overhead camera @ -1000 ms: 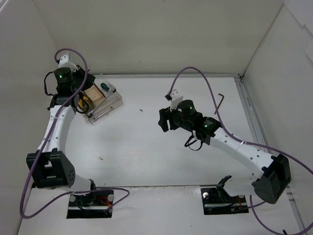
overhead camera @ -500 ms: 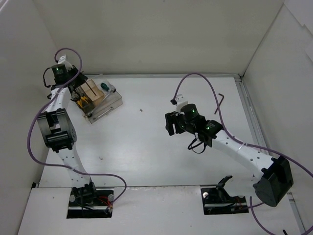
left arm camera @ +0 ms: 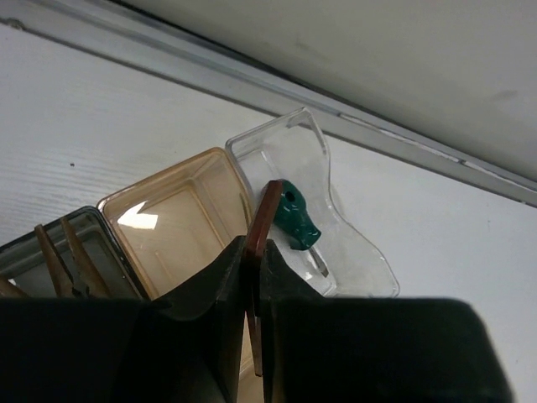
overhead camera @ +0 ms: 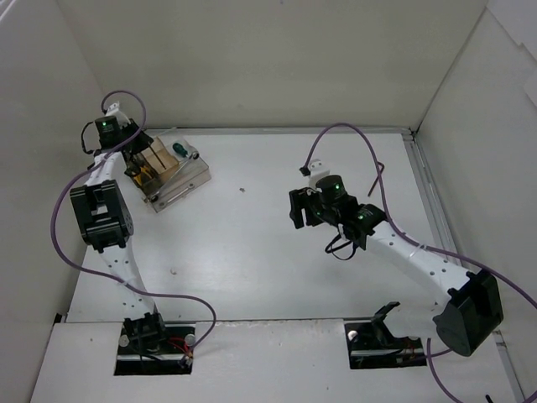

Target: Sort the tools into containers

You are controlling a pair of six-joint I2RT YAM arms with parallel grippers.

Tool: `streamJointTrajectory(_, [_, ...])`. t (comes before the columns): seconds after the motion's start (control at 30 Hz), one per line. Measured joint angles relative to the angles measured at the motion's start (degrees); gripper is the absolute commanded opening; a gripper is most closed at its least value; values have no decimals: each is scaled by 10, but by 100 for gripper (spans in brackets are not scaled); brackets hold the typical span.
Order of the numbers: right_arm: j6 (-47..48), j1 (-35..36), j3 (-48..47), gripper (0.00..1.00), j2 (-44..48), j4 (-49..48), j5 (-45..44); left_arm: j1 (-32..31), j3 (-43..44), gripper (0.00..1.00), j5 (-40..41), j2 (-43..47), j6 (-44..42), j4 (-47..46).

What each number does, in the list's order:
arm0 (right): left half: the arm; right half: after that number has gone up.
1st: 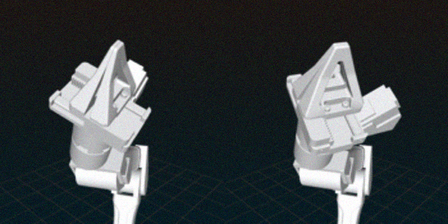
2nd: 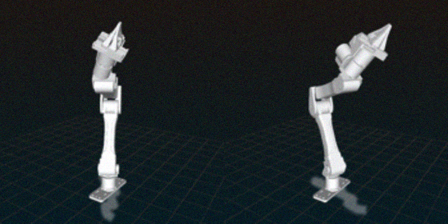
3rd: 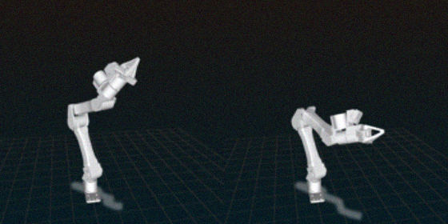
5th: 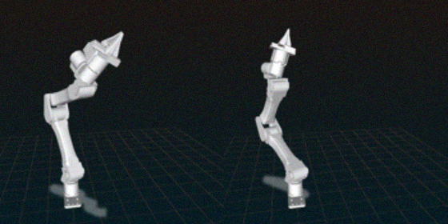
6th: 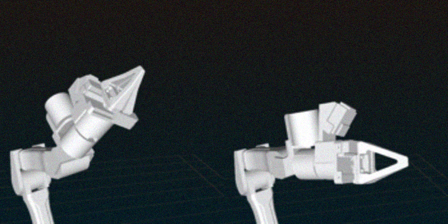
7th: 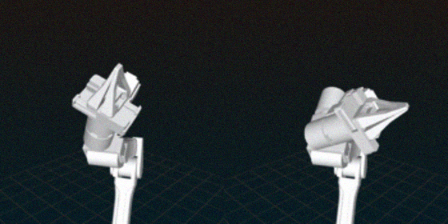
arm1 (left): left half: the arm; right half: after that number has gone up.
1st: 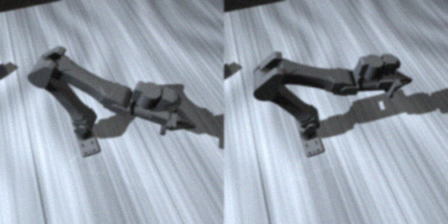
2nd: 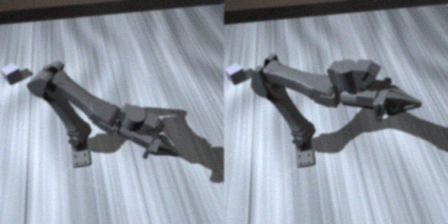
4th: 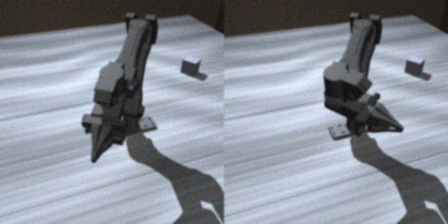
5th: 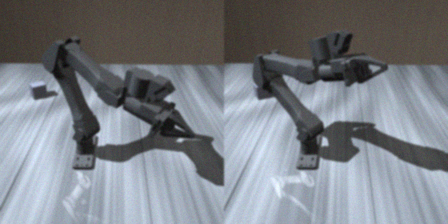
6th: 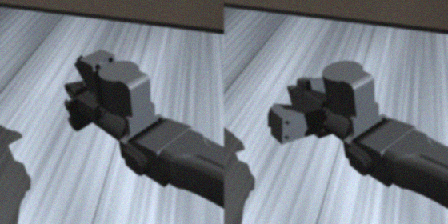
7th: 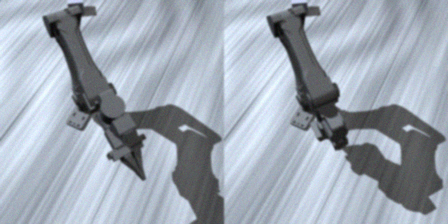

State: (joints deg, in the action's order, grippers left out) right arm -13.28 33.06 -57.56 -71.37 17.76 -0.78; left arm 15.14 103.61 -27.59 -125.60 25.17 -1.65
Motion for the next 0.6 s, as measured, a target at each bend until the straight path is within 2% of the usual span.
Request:
streamJointTrajectory(0.1, [0, -4, 0, 65, 0, 1, 0, -1, -15, 14, 5, -5, -5, 0])
streamJointTrajectory(0.17, [0, -6, 0, 65, 0, 2, 0, -1, -24, 15, 6, -5, -7, 0])
streamJointTrajectory(0.23, [0, -6, 0, 65, 0, 3, 0, -1, -32, 22, 6, -5, -8, -3])
streamJointTrajectory(0.4, [-1, -13, -5, 69, 0, 16, -5, -3, -40, 55, 2, -5, -11, -4])
streamJointTrajectory(0.53, [-13, -40, -25, 67, -6, 28, -30, -7, -60, 81, 6, 10, -18, -3])
streamJointTrajectory(0.6, [-23, -63, -39, 65, -15, 34, -46, -11, -69, 86, 11, 24, -22, 6])
